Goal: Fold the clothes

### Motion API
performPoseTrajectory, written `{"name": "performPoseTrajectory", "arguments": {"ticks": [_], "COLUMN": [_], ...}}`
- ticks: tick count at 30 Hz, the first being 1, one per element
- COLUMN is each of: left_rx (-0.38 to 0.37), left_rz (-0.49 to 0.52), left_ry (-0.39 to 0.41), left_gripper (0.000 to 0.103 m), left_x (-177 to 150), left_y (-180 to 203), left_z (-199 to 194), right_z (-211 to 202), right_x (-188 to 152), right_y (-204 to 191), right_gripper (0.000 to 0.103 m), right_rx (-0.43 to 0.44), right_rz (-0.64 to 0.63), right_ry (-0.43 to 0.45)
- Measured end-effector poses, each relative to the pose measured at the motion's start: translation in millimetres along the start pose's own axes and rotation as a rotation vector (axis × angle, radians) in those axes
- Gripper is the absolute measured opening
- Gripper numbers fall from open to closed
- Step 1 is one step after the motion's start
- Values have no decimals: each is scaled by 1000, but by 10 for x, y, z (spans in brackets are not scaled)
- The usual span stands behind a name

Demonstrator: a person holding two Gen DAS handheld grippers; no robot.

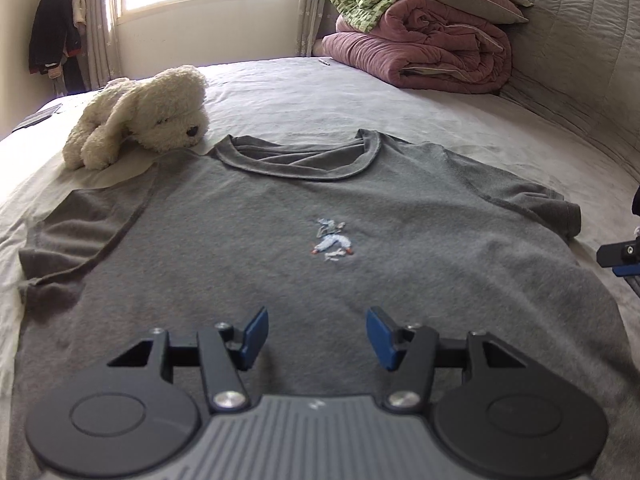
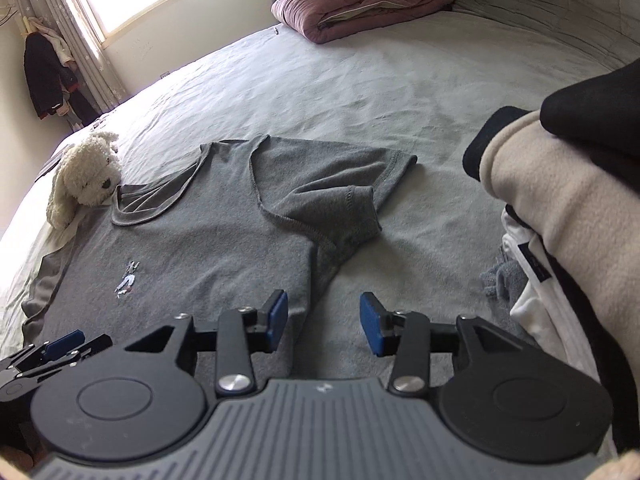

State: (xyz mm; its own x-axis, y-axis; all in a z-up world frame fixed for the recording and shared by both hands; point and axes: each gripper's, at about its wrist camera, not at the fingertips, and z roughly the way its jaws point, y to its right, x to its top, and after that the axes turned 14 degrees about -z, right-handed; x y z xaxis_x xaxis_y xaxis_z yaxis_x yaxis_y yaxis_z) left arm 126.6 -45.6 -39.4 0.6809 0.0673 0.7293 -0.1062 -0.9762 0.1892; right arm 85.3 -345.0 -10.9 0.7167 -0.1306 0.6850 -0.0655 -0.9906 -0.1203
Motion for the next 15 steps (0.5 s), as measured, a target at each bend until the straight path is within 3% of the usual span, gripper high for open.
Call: {"name": "performPoseTrajectory", "arguments": {"ticks": [6,15], "left_rx": [50,101], "left_rz": [-81,-85], "left_ry": [24,29], "left_gripper": [56,56], "left_x": [-156,-573], "left_y": [-632,-1397], "left_z": [-303,-971], "right_z": [-166,-469], "right_x": [-252,-757], "right_y": [56,163], "right_gripper": [44,44], "right_rx": [66,104], "right_rz": [60,127], "right_ry": [-9,-91]}}
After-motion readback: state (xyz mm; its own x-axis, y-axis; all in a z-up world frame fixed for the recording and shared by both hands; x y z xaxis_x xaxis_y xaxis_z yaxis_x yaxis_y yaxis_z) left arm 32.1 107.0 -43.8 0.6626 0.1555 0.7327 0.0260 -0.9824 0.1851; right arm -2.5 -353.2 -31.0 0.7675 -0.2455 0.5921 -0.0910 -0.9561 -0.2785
